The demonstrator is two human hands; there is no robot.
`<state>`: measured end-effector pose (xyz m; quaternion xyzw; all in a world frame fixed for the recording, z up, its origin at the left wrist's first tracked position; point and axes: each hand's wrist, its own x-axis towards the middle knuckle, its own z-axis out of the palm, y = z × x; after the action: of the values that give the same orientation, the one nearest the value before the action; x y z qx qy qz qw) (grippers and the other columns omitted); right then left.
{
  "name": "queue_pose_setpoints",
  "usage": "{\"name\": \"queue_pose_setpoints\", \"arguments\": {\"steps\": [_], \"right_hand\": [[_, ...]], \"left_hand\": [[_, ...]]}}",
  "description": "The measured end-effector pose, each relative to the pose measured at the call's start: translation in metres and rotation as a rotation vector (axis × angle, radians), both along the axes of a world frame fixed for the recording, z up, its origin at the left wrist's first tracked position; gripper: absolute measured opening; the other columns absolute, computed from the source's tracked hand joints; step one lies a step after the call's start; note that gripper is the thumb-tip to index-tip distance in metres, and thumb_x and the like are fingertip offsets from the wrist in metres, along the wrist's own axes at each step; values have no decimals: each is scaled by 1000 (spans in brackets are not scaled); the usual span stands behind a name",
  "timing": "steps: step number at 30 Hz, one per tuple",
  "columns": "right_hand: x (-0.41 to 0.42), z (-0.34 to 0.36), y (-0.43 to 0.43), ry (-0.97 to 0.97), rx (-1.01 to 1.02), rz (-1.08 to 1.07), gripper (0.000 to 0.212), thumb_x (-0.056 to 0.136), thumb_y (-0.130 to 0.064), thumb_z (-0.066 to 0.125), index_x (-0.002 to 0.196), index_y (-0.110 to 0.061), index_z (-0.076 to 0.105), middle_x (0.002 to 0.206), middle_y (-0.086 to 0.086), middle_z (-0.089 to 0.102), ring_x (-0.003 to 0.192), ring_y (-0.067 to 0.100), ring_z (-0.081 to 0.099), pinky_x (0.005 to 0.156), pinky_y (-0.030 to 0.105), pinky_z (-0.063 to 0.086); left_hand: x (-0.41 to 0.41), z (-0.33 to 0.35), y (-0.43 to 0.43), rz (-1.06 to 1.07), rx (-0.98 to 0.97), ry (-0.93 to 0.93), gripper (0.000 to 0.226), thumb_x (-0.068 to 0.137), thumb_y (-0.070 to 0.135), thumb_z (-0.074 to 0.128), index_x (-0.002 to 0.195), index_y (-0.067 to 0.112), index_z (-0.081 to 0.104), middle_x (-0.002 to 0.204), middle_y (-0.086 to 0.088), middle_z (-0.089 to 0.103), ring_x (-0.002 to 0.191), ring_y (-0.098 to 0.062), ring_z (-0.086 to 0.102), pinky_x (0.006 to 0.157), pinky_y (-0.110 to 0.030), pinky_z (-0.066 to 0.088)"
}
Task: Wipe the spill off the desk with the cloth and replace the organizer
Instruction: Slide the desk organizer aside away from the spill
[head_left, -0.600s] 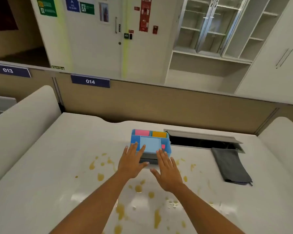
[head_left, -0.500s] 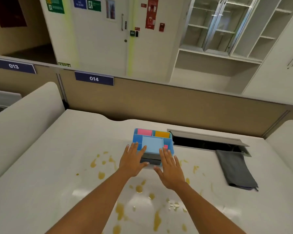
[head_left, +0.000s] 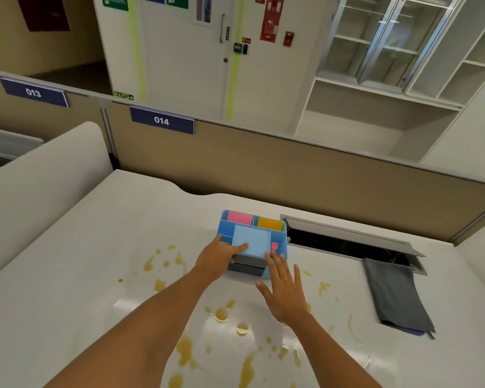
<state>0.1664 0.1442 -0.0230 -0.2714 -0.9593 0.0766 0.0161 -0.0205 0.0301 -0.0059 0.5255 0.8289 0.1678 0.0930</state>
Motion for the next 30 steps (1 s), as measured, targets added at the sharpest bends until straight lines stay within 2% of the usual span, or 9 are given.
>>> {"name": "queue_pose_setpoints", "arguments": {"steps": [2, 3, 6, 9, 14, 16, 20, 27, 30], "right_hand": [[1, 2, 1, 20, -17, -2, 69, 100, -58, 24, 153, -33, -12, 164, -10, -8, 150, 13, -14, 118, 40, -16], [2, 3, 1, 39, -28, -4, 68, 100, -55, 28, 154, -34, -7, 164, -10, -2, 151, 13, -9, 119, 40, -13], [2, 6, -2, 96, -34, 2, 63, 101, -47, 38, 154, -35, 6, 162, -10, 13, 151, 13, 2, 121, 38, -10], [-1, 8, -9, 137, -2, 25, 61, 101, -45, 41, 153, -34, 11, 160, -10, 18, 150, 12, 7, 119, 35, -12], [-22, 13, -35, 218, -43, 41, 61, 100, -48, 39, 153, -32, 12, 162, -9, 16, 151, 14, 6, 120, 36, -9], [-27, 11, -49, 241, -89, 35, 61, 100, -49, 39, 153, -32, 13, 162, -9, 16, 150, 14, 11, 120, 37, -3], [-25, -4, -73, 221, -138, 64, 62, 101, -47, 39, 154, -31, 13, 161, -8, 18, 149, 15, 13, 121, 41, 4], [-38, -21, -110, 139, -181, 123, 62, 101, -51, 33, 154, -34, 8, 161, -12, 13, 149, 12, 7, 120, 41, 4], [-52, -20, -127, 128, -186, 159, 62, 100, -53, 32, 154, -33, 10, 160, -11, 15, 149, 11, 9, 119, 40, 8]], "left_hand": [[1, -2, -6, -29, 75, -6, 53, 98, 19, 52, 146, 32, 36, 142, -13, 47, 123, -24, 51, 111, -28, 32], [2, -3, -8, -26, 125, -7, 53, 95, 12, 56, 144, 29, 42, 136, -17, 52, 121, -28, 53, 114, -34, 31], [4, -13, -15, -48, 245, 151, 55, 83, 3, 70, 134, 20, 56, 93, -19, 68, 91, -31, 67, 109, -52, 40], [0, -11, -30, -23, 252, 220, 56, 78, 1, 75, 130, 19, 61, 76, -15, 65, 77, -28, 66, 106, -54, 42], [-20, 3, -74, 126, 259, 178, 49, 90, 14, 63, 137, 21, 52, 98, -16, 68, 106, -31, 62, 116, -41, 25], [-32, 13, -100, 181, 283, 196, 47, 89, 13, 65, 134, 19, 55, 98, -17, 69, 106, -33, 63, 113, -44, 32], [-57, 30, -161, 295, 355, 186, 48, 80, 3, 73, 126, 11, 62, 94, -19, 70, 103, -39, 64, 92, -49, 52], [-93, 37, -263, 570, 358, 138, 44, 84, -1, 67, 127, 10, 62, 100, -18, 70, 110, -40, 60, 98, -54, 49], [-102, 29, -300, 642, 336, 134, 46, 83, -6, 66, 126, 9, 63, 94, -18, 72, 101, -40, 64, 105, -52, 41]]}}
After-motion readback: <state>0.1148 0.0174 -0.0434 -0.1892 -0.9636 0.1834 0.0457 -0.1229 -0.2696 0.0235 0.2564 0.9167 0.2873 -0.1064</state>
